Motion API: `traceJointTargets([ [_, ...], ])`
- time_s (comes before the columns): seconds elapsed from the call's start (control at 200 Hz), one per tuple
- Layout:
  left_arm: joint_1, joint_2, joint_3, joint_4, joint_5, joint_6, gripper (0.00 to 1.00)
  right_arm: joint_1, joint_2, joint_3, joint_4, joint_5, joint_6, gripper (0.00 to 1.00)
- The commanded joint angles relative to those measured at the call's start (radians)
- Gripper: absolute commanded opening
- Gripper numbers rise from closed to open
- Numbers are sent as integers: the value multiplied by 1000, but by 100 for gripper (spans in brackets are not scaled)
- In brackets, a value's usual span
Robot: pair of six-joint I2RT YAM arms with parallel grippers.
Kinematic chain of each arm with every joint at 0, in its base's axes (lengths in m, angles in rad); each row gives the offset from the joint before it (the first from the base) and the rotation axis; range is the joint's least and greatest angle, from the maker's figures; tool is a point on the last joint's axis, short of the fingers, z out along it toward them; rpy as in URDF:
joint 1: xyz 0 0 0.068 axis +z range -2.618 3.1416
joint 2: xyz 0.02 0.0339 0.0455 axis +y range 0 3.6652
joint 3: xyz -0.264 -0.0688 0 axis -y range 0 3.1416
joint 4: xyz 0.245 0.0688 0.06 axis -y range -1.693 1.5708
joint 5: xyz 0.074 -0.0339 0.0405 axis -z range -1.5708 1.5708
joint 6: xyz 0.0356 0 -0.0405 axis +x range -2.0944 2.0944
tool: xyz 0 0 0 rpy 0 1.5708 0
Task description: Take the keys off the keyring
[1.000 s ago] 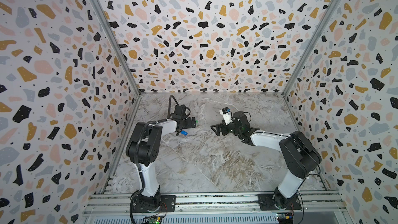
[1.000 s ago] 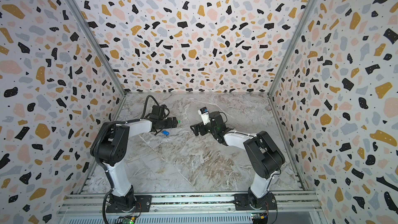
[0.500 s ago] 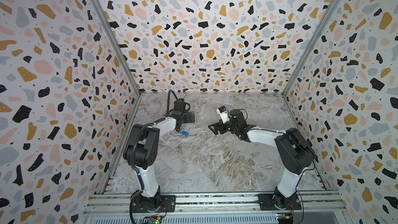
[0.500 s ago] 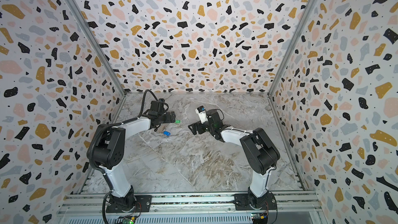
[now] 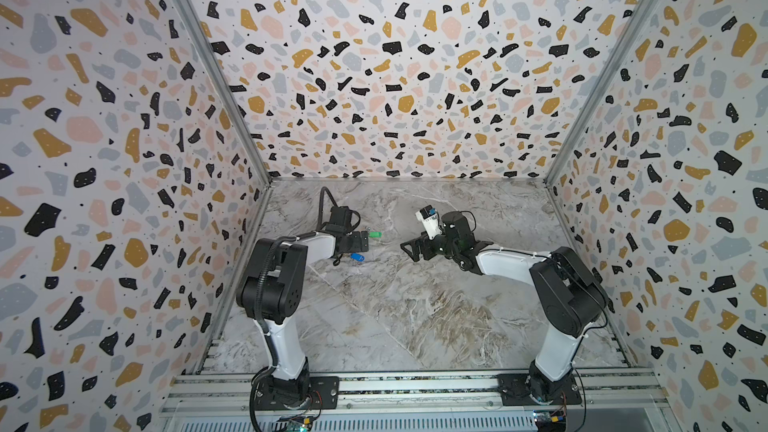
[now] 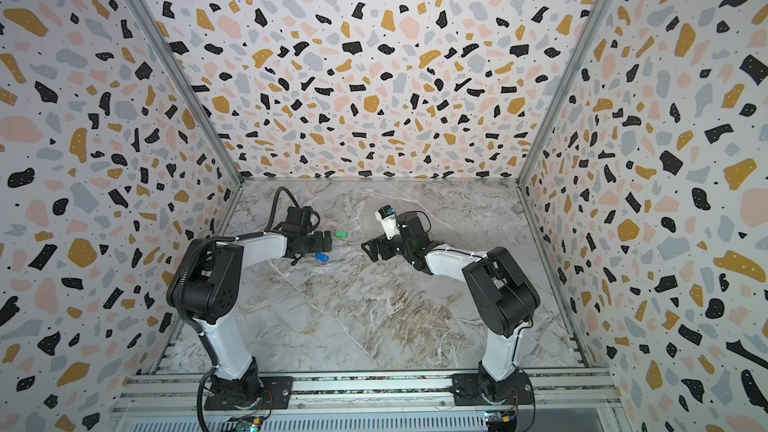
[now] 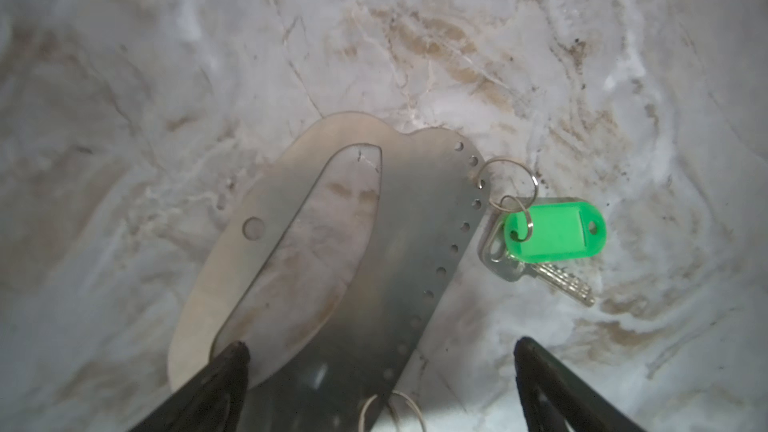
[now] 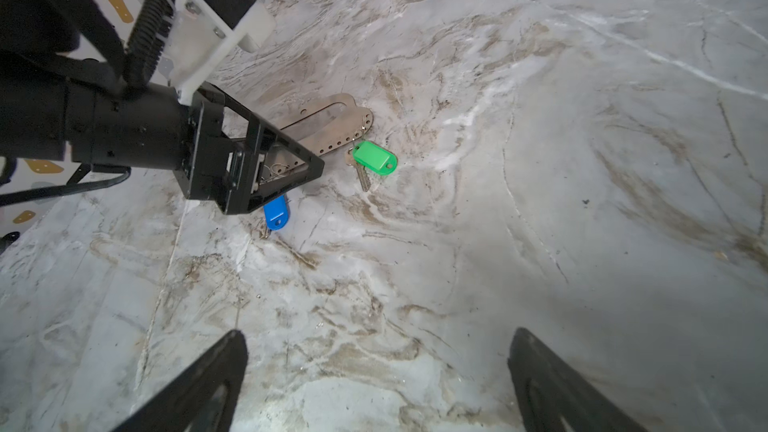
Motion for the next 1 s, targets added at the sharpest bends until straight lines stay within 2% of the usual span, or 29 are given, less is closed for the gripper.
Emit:
traceJointTargets([
  [0.0,-6,-58,-68,42,40,-73,99,3,-27,4,-12,-33,-18,100],
  [0.17,-27,-125,-173,107,61,-160,99,4,-17,33,-37,-53,-43,100],
  [0.406,-104,-228,-277,154,40,-292,99,4,-20,36,-45,-69,-52,99],
  [0.711,-177,-404,-509,243,59,-465,99,-2,-40,33,-71,-74,-77,99],
  [0.861,-225,-480,-488,199,15,-450,99,-17,-39,77,-79,-95,-111,99],
  [0.996,-226,-545,-348,41,-92,-320,99,-29,-17,151,-89,-102,-174,100],
])
